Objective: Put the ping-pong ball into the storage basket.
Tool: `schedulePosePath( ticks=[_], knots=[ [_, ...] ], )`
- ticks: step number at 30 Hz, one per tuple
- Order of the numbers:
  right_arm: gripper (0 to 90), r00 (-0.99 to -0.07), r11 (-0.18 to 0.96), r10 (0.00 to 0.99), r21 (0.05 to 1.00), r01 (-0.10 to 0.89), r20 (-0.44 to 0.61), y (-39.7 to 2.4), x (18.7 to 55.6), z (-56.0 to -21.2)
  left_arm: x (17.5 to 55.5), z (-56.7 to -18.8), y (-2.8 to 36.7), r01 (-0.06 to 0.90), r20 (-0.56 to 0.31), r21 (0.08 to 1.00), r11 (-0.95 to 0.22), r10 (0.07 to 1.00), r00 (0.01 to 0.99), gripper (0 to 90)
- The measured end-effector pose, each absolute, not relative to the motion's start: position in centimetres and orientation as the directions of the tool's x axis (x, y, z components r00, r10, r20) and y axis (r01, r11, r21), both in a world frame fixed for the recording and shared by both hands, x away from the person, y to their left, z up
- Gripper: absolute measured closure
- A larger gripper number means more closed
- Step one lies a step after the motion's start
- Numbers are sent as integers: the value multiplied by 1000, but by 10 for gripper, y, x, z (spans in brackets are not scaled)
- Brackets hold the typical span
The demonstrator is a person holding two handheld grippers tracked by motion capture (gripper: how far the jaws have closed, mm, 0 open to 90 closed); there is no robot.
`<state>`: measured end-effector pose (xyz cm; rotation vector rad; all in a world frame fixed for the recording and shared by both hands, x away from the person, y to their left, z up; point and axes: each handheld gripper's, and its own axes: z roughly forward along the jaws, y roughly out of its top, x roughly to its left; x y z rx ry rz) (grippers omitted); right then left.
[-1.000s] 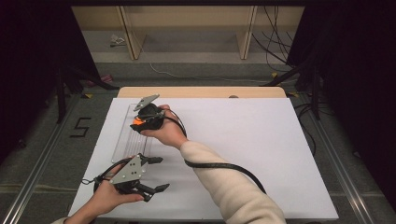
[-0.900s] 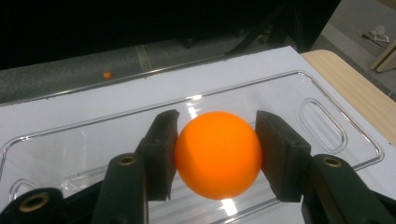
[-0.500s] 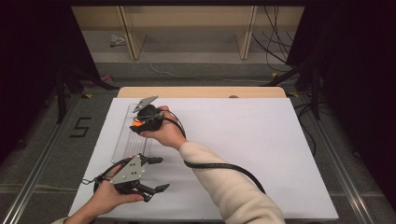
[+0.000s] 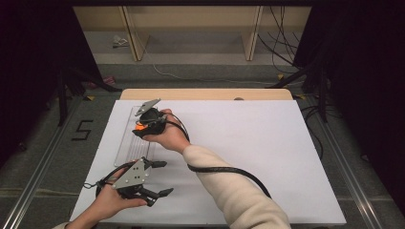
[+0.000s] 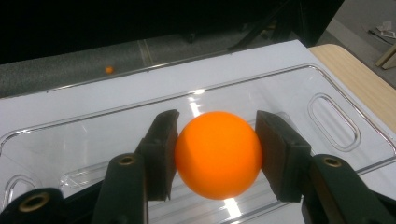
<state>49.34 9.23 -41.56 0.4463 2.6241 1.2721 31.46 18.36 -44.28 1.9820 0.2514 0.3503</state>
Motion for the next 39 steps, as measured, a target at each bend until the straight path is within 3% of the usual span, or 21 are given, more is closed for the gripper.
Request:
schedulePosePath(
  ticks=[39],
  knots=[
    [513, -937, 601, 347, 776, 194, -34, 94, 496, -425, 314, -443, 183, 18, 132, 906, -422, 323, 937, 184]
  ],
)
